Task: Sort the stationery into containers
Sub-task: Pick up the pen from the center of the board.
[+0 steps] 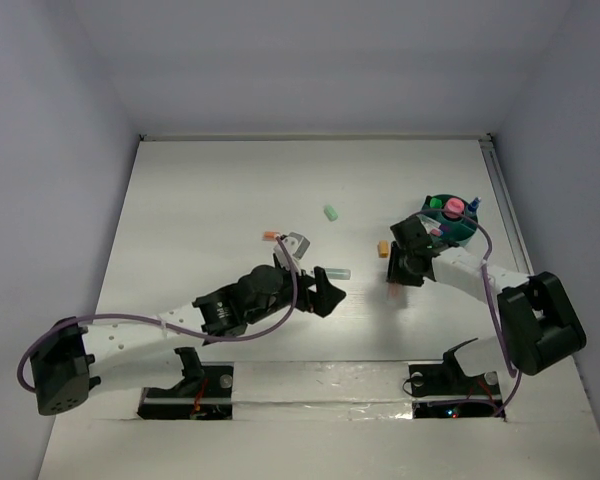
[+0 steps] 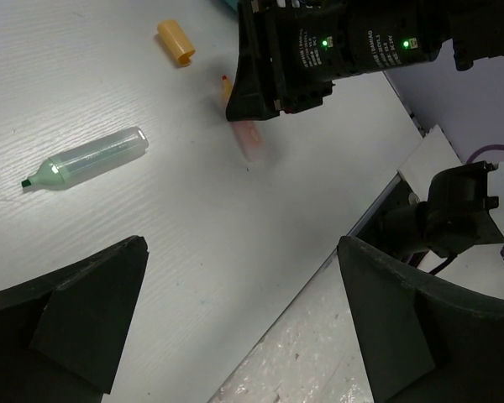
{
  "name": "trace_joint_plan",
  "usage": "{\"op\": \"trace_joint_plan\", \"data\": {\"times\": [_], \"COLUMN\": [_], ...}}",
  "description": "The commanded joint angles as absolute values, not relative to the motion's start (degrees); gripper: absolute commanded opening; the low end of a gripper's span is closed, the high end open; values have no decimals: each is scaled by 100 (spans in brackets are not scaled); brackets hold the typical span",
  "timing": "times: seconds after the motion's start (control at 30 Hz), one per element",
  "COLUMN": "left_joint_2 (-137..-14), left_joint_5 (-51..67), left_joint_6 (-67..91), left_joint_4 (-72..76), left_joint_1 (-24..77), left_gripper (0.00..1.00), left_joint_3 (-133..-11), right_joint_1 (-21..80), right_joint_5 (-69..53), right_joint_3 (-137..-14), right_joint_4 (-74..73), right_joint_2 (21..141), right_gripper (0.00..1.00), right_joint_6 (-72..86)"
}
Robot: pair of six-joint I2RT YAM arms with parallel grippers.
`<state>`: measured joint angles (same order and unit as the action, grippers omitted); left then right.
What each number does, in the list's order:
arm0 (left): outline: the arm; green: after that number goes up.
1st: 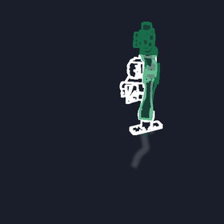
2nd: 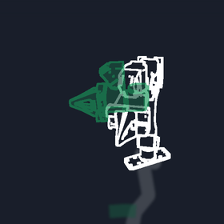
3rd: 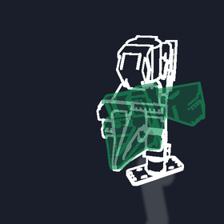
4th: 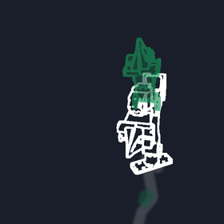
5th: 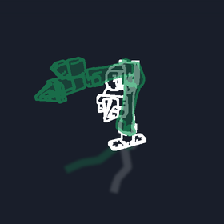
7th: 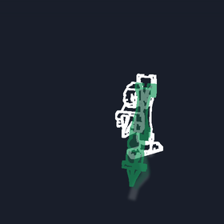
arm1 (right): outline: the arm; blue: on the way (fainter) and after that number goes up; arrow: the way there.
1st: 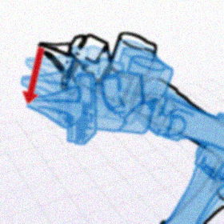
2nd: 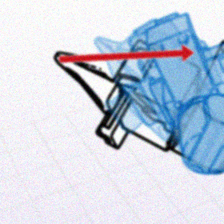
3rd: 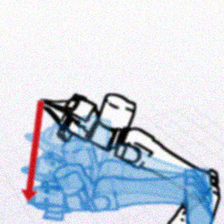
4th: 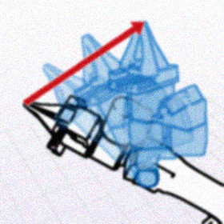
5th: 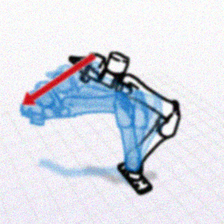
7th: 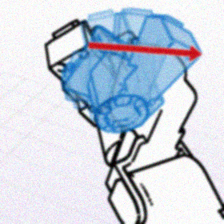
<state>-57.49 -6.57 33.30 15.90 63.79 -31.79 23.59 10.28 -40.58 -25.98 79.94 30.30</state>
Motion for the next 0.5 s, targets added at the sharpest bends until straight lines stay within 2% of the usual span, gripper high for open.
{"op": "trace_joint_plan", "data": {"times": [0.0, 0.13, 0.17, 0.33, 0.47], "left_joint_2": [-5774, -5818, -5853, -6134, -6477], "left_joint_5": [-817, -879, -879, -809, -774], "left_joint_6": [3296, 3296, 3305, 3252, 3243], "left_joint_4": [1995, 2013, 2013, 2056, 2162], "left_joint_1": [6495, 6557, 6557, 6662, 6776], "left_gripper": [94, 92, 92, 92, 91], "left_joint_3": [-3129, -3103, -3111, -3287, -3585], "right_joint_1": [2373, 2373, 2373, 2373, 2373], "right_joint_5": [1020, 1107, 1151, 1257, 688], "right_joint_3": [-4184, -4105, -4087, -4052, -4043], "right_joint_4": [-2409, -2356, -2321, -2320, -2277], "right_joint_2": [7954, 7858, 7788, 7112, 6050], "right_gripper": [43, 20, 18, 11, 11], "right_joint_6": [3286, 3366, 3366, 3366, 3340]}}
